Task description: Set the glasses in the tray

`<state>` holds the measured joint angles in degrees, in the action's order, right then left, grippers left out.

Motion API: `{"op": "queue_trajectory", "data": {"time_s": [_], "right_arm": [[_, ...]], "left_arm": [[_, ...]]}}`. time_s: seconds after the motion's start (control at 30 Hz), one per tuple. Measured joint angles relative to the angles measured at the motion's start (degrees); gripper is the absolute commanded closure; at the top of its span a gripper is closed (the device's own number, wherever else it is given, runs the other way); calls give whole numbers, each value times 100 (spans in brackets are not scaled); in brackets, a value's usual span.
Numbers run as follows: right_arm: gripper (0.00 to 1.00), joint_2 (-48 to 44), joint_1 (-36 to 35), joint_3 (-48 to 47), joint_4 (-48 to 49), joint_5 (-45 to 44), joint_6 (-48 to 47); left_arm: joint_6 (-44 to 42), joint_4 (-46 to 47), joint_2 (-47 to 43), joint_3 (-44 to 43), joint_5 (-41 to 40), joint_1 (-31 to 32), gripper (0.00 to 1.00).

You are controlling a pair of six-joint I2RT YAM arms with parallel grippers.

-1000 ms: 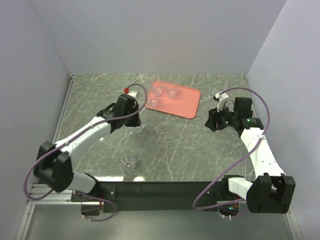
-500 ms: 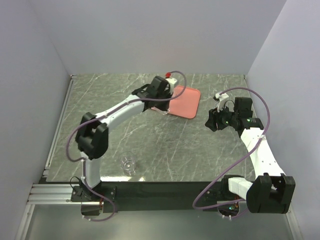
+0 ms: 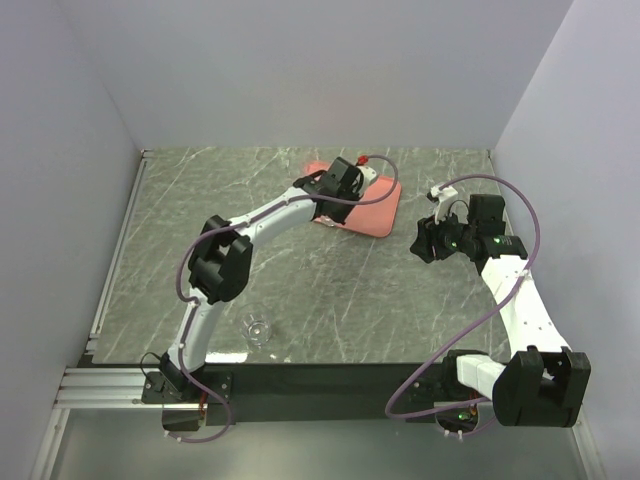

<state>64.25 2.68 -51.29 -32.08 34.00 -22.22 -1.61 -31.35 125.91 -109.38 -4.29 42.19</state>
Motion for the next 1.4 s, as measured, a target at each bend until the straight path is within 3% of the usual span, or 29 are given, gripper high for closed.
{"op": "queue_trajectory", "data": {"time_s": [0.73, 0.83, 1.03, 1.4], "right_arm": [[43, 0, 0, 0, 0, 15, -2], [43, 0, 0, 0, 0, 15, -2], [43, 0, 0, 0, 0, 15, -2], [43, 0, 44, 0, 0, 17, -2]], "left_arm": [[-824, 717, 1023, -898, -817, -31, 99], [-846, 822, 1088, -968, -841, -76, 91], [-857, 846, 1088, -968, -868, -179, 63], [-807, 931, 1084, -992, -903, -208, 45]]}}
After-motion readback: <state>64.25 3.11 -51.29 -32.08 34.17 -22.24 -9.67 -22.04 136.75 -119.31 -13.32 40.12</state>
